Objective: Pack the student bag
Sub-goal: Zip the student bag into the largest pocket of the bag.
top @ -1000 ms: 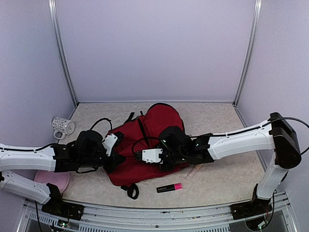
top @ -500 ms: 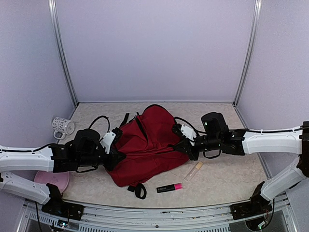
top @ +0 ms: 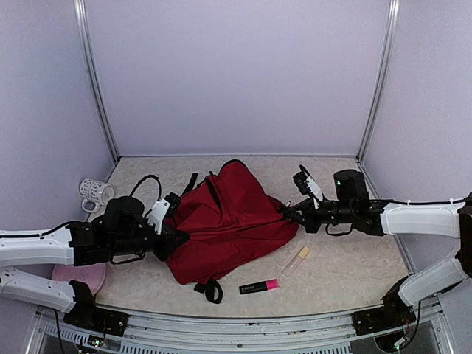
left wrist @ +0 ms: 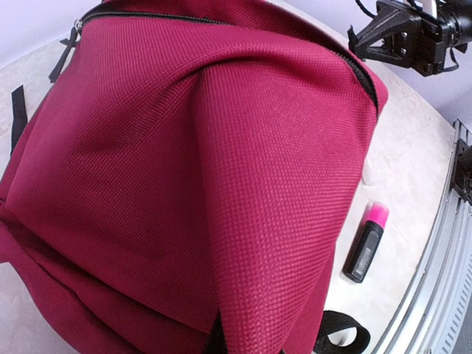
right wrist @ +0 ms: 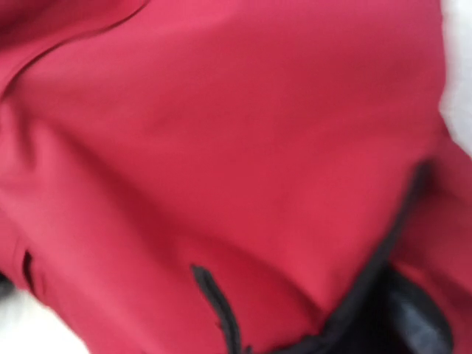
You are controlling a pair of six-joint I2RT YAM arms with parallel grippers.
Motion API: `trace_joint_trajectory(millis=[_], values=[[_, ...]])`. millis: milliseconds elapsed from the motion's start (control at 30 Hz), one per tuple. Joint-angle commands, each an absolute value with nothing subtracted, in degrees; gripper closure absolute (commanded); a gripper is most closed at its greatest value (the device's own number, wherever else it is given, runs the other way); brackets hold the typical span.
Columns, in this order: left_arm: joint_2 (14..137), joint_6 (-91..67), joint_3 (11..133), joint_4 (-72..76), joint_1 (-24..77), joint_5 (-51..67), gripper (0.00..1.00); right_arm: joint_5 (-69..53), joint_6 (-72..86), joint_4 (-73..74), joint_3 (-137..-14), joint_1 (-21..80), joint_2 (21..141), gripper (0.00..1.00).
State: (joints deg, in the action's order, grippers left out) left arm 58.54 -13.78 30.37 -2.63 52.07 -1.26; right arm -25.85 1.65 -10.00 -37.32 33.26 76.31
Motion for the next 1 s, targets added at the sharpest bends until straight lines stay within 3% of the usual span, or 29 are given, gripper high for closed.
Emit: trace_joint_trajectory(millis=[0, 267, 467, 700, 733, 833, 867, 967], values=[[55.5, -14.6, 29.7, -5.3, 51.4, -3.3, 1.0, -26.7, 6.2, -12.8, -38.8, 27.2, 80.3, 1.0], [54.3, -14.1, 29.8, -6.4, 51.9, -4.8, 1.0, -29.6, 9.5, -13.4, -45.4, 18.6, 87.2, 1.0], [51.8, -14.0, 30.8, -6.1, 50.1, -8.6, 1.0, -31.2, 9.9, -12.7, -46.4, 19.9, 89.5, 1.0], [52.5, -13.7, 36.4, -3.6, 27.4, -12.1, 1.0, -33.7, 17.1, -21.6, -41.6, 34.3, 83.3, 1.0], [53.3, -13.8, 37.1, -2.6, 24.9, -11.2, 0.93, -33.2, 17.7, -22.4, -41.7, 36.6, 82.8, 1.0], [55.3, -12.5, 39.5, -1.5, 22.9, -5.7, 0.3, -32.8, 21.2, -26.0, -41.6, 40.2, 82.1, 1.0], [55.3, -11.8, 40.0, -1.3, 23.9, -3.8, 0.18, -32.9, 22.5, -27.0, -41.4, 40.6, 82.1, 1.0], [52.2, -6.4, 39.8, 0.6, 32.1, -5.8, 0.07, -33.3, 24.1, -28.6, -41.2, 40.9, 82.3, 1.0]])
